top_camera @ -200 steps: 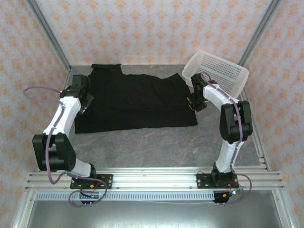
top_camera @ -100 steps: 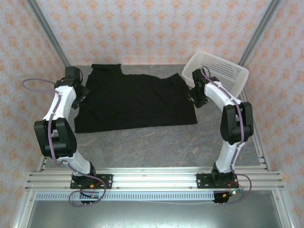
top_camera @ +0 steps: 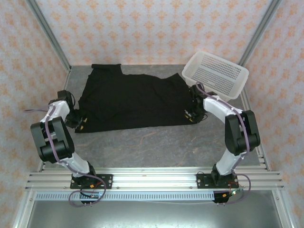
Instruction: Fold and stack the t-shirts
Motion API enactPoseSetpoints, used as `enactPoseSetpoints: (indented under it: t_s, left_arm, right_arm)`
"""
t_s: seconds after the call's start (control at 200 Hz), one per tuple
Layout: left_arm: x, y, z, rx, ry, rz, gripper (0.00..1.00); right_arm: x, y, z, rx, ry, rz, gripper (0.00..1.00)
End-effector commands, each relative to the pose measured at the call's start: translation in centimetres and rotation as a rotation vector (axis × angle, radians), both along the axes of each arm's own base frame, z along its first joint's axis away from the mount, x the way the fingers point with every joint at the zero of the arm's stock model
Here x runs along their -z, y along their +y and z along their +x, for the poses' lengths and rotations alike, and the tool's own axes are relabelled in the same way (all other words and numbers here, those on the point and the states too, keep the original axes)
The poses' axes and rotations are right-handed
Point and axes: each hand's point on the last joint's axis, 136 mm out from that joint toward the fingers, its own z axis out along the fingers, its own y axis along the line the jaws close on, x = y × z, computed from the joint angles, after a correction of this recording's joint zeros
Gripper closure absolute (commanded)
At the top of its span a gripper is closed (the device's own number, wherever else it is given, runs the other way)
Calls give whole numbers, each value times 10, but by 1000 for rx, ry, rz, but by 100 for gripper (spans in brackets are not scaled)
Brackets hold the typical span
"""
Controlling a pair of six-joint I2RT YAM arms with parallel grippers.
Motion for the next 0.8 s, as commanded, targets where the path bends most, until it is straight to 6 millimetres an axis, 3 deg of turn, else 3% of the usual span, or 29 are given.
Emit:
enactPoseSetpoints:
  t_s: [0.0,0.08,0.215,0.405,0.555,0.666,0.791]
  left_arm:
    - [16,1,15,-44,-41,-29,72]
    - [33,1,10,-44,16,-32,75]
    - [53,-2,-23,-42,137,-8,80]
    - [65,-21,-88,-33,281,-2,80]
    - [57,-29,-128,-32,330,37,80]
    - [46,-29,-138,-30,330,63,80]
    - [22,-27,-121,-57,230,75,74]
  right_arm:
    - [14,3,12,-21,0,-11,82]
    - [28,-2,10,-29,47,-52,85]
    - [44,-19,-16,-31,168,-132,85]
    - [36,-47,-68,-24,266,-218,82]
    - [28,-56,-108,-23,316,-222,80]
    - [24,-61,-124,-18,318,-230,76]
    - [10,-55,-111,-18,237,-196,67]
